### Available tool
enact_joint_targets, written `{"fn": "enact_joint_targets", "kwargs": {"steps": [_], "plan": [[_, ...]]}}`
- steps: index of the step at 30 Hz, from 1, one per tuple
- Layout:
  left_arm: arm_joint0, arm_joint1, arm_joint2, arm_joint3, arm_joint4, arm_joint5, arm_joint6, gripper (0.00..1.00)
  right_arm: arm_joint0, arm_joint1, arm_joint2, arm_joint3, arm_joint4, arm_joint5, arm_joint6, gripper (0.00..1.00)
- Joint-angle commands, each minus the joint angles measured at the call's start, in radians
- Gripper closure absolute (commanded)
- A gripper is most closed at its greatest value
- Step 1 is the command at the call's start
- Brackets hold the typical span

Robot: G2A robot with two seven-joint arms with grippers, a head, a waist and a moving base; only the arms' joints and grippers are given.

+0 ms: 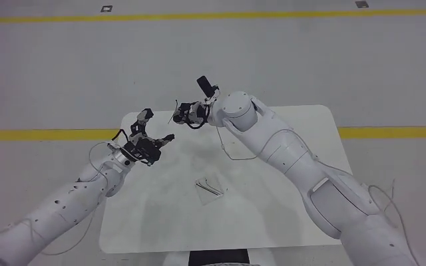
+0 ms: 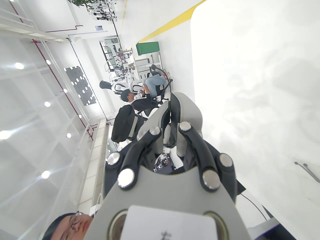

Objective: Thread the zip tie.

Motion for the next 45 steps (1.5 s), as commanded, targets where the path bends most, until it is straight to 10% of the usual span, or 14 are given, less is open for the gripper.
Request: {"fn": "enact_joint_targets", "kwargs": {"steps": [1,6,14,45], "plan": [[0.0,0.0,0.0,0.0,0.0,0.0,0.0,0.0,-0.007,0.0,0.002,-0.003,-0.002,-0.005,-0.008,1.0],[-0.016,-0.001,0.011,0.014,0.0,0.0,0.005,0.0,-0.029,0.001,0.012,-0.024,-0.025,0.0,-0.03,1.0],[-0.03,-0.003,0.032,0.049,0.0,0.0,0.022,0.51,-0.038,-0.003,0.019,-0.033,-0.038,0.0,-0.062,1.0],[-0.088,-0.025,0.096,0.099,0.0,0.0,0.04,0.78,-0.045,-0.01,0.004,-0.044,-0.035,0.0,-0.074,1.0]]}}
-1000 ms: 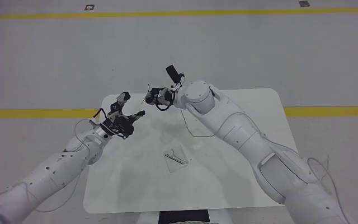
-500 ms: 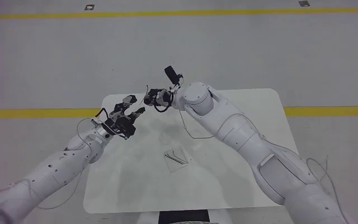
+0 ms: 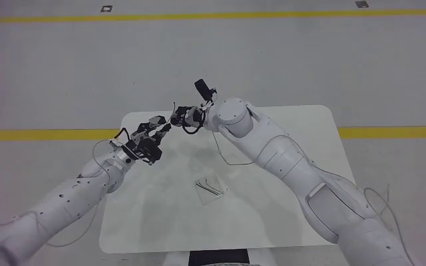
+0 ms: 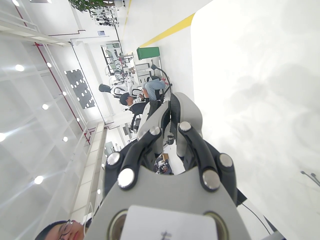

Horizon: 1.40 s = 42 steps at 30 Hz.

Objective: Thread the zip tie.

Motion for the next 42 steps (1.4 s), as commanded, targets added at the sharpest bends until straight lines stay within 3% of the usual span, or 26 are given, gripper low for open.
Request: {"fn": "enact_joint_targets", "kwargs": {"steps": [1,8,10,11,21,22,23,31,35,37,42], "plan": [[-0.002,-0.001,0.002,0.003,0.0,0.0,0.0,0.79,0.0,0.0,-0.001,0.0,0.0,0.0,0.0,1.0],[-0.007,-0.005,0.005,0.01,0.0,0.0,-0.001,0.85,0.002,0.001,-0.004,-0.001,0.002,0.0,0.004,1.0],[-0.009,-0.006,0.006,0.013,0.0,0.0,-0.002,0.98,0.002,0.001,-0.004,-0.001,0.003,0.0,0.004,1.0],[-0.009,-0.007,0.006,0.015,0.0,0.0,-0.002,1.0,0.001,0.001,-0.004,-0.001,0.004,0.0,0.004,1.0],[-0.019,-0.008,0.014,0.029,0.0,0.0,0.005,1.0,0.003,0.002,-0.008,0.003,0.014,0.0,0.006,1.0],[-0.02,-0.008,0.015,0.029,0.0,0.0,0.006,1.0,0.002,0.002,-0.007,0.002,0.017,0.0,0.005,0.56],[-0.02,-0.008,0.015,0.03,0.0,0.0,0.008,1.0,0.001,0.003,-0.007,0.001,0.018,0.0,0.005,0.0],[-0.019,-0.008,0.013,0.026,0.0,0.0,0.021,1.0,-0.006,0.014,0.009,-0.014,0.02,0.0,-0.01,0.0],[0.0,-0.01,-0.008,0.01,-0.009,-0.001,0.028,1.0,-0.017,0.026,0.033,-0.042,0.011,0.0,-0.028,0.0],[0.015,-0.009,-0.025,-0.006,-0.079,-0.043,0.056,1.0,-0.029,0.039,0.056,-0.073,-0.014,-0.008,-0.024,0.0],[0.055,0.002,-0.098,-0.012,-0.305,-0.208,0.163,1.0,-0.092,0.09,0.133,-0.121,-0.108,-0.104,0.07,0.0]]}}
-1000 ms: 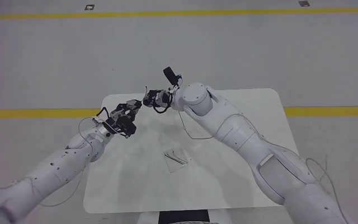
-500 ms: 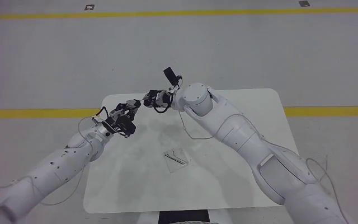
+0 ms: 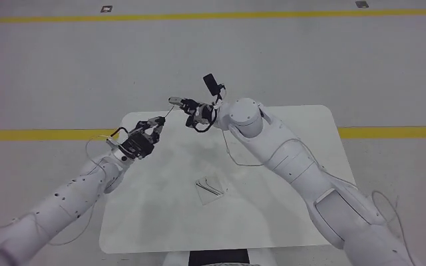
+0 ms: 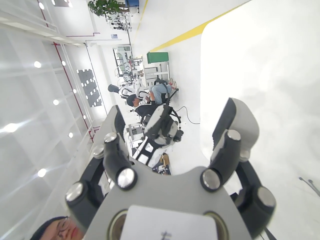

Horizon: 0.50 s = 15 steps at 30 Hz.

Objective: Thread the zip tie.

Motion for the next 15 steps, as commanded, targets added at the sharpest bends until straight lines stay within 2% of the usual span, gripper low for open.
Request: {"fn": "enact_joint_targets", "kwargs": {"steps": [1,2,5,8,15], "plan": [[0.015,0.005,-0.025,0.0,-0.078,-0.07,0.041,1.0,-0.02,0.016,0.028,-0.014,-0.029,-0.025,0.029,0.0],[0.023,0.008,-0.039,0.003,-0.116,-0.122,0.066,1.0,-0.035,0.025,0.047,-0.024,-0.038,-0.037,0.043,0.0],[0.04,0.013,-0.064,0.01,-0.185,-0.23,0.099,1.0,-0.066,0.041,0.083,-0.047,-0.054,-0.056,0.065,0.0],[0.057,0.015,-0.085,0.007,-0.246,-0.31,0.114,1.0,-0.082,0.049,0.102,-0.059,-0.063,-0.065,0.082,0.0],[0.057,0.015,-0.085,0.007,-0.246,-0.31,0.114,1.0,-0.082,0.049,0.102,-0.059,-0.063,-0.065,0.082,0.0]]}}
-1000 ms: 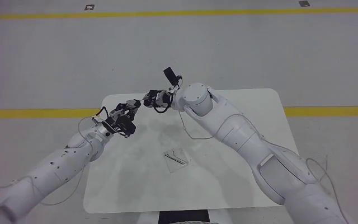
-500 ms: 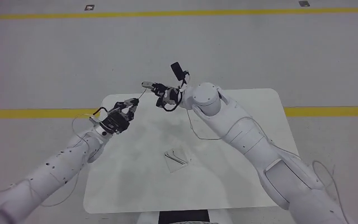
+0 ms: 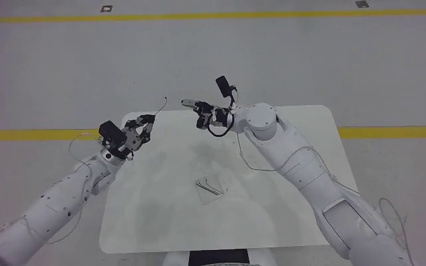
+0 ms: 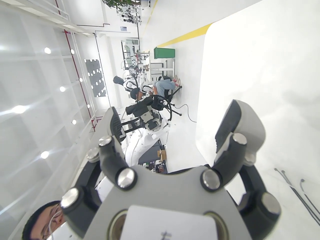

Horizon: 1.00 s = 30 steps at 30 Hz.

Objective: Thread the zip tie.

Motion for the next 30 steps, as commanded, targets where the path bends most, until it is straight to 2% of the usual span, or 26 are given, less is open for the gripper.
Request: {"fn": "enact_joint_targets", "kwargs": {"steps": [1,3,4,5,7,11,12,14,15,17,19,21,30], "plan": [[0.0,0.0,0.0,0.0,0.0,0.0,0.0,1.0,0.0,0.0,0.0,0.0,0.0,0.0,0.0,0.0],[0.006,-0.003,-0.003,-0.007,-0.037,-0.018,-0.022,1.0,0.0,0.0,0.0,0.0,0.0,0.0,0.0,0.0],[0.012,-0.006,-0.005,-0.013,-0.093,-0.061,-0.037,1.0,0.0,0.0,0.0,0.0,0.0,0.0,0.0,0.0],[0.017,-0.009,-0.015,-0.007,-0.188,-0.124,-0.066,1.0,-0.012,0.0,0.002,-0.004,0.003,-0.013,-0.005,0.0],[0.023,-0.01,-0.025,-0.005,-0.277,-0.198,-0.117,1.0,-0.032,0.004,0.015,0.0,0.014,-0.047,0.014,0.0],[0.055,-0.001,-0.013,-0.073,-0.475,-0.198,-0.198,1.0,-0.047,0.014,0.045,0.041,0.033,-0.15,0.118,0.0],[0.063,0.005,-0.003,-0.106,-0.526,-0.198,-0.224,1.0,-0.047,0.016,0.057,0.06,0.045,-0.176,0.144,0.0],[0.069,0.015,0.004,-0.13,-0.598,-0.198,-0.246,1.0,-0.044,0.016,0.069,0.086,0.078,-0.211,0.193,0.0],[0.075,0.021,0.015,-0.161,-0.662,-0.198,-0.265,1.0,-0.037,0.015,0.075,0.103,0.094,-0.233,0.222,0.0],[0.074,0.031,0.021,-0.173,-0.724,-0.198,-0.297,1.0,-0.025,0.013,0.078,0.133,0.118,-0.257,0.265,0.0],[0.079,0.039,0.033,-0.214,-0.832,-0.198,-0.339,1.0,-0.004,0.006,0.071,0.171,0.137,-0.273,0.309,0.0],[0.079,0.044,0.034,-0.22,-0.91,-0.198,-0.378,1.0,0.008,0.003,0.066,0.189,0.14,-0.277,0.321,0.0],[0.078,0.044,0.034,-0.218,-0.914,-0.198,-0.382,1.0,0.008,0.003,0.066,0.189,0.14,-0.277,0.321,0.0]]}}
